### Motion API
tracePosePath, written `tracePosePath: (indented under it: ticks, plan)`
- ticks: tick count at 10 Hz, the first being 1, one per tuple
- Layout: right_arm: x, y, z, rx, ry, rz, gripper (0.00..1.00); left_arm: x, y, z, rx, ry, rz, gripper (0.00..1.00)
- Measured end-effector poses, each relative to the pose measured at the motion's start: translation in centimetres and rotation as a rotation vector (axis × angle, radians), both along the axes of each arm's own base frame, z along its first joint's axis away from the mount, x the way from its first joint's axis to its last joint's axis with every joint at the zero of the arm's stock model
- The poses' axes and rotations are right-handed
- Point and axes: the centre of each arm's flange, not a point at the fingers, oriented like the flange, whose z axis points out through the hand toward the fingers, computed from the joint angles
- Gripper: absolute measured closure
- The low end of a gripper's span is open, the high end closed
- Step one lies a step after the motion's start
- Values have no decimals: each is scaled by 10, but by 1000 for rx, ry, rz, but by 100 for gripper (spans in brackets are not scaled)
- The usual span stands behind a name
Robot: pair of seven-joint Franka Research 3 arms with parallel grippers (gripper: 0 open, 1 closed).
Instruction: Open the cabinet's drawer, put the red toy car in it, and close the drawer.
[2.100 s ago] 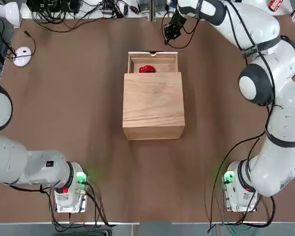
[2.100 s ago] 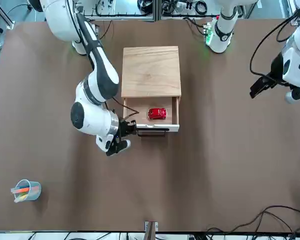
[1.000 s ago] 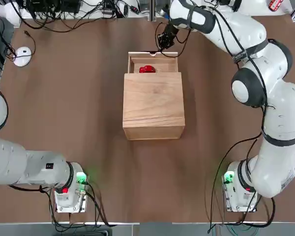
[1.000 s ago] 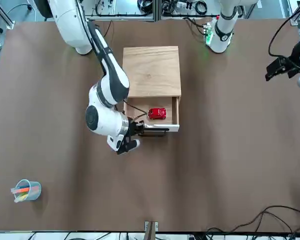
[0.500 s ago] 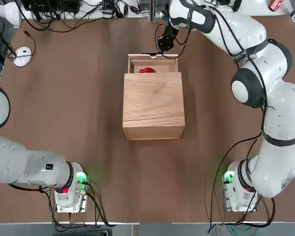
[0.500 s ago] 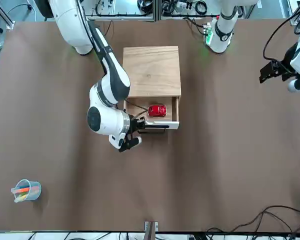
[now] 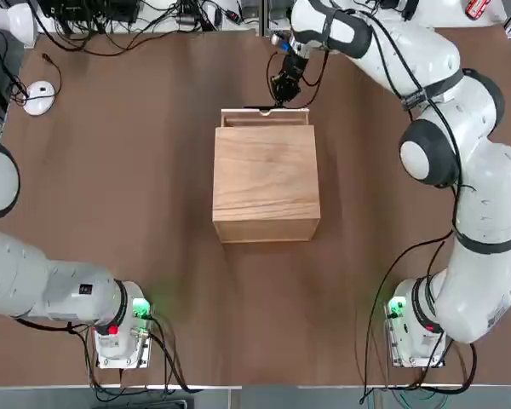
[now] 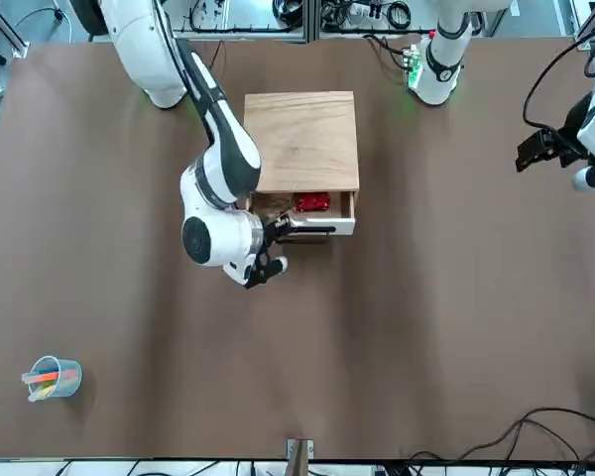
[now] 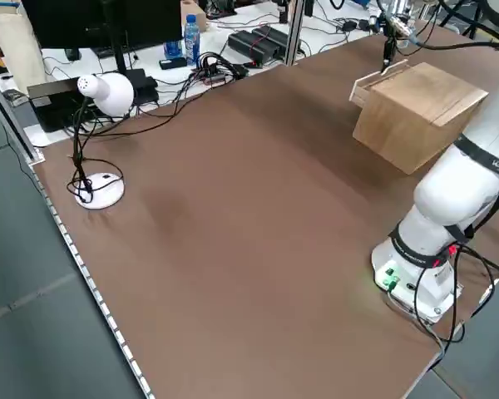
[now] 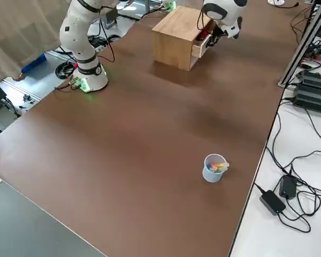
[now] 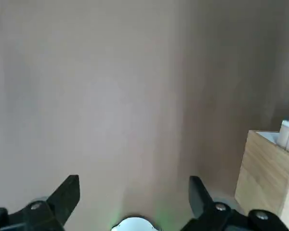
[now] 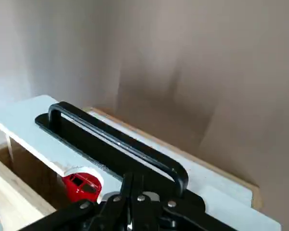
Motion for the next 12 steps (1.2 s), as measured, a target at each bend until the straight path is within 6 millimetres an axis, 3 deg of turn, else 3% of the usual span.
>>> tracePosePath:
  ticks: [5,12]
  plan:
    - [-28,14,-6,-24,106,89,96,15,1,-4,0,-34,12,0]
    - [-30,16,-6,-19,113,93,92,24,-1,6,-3,-89,9,0]
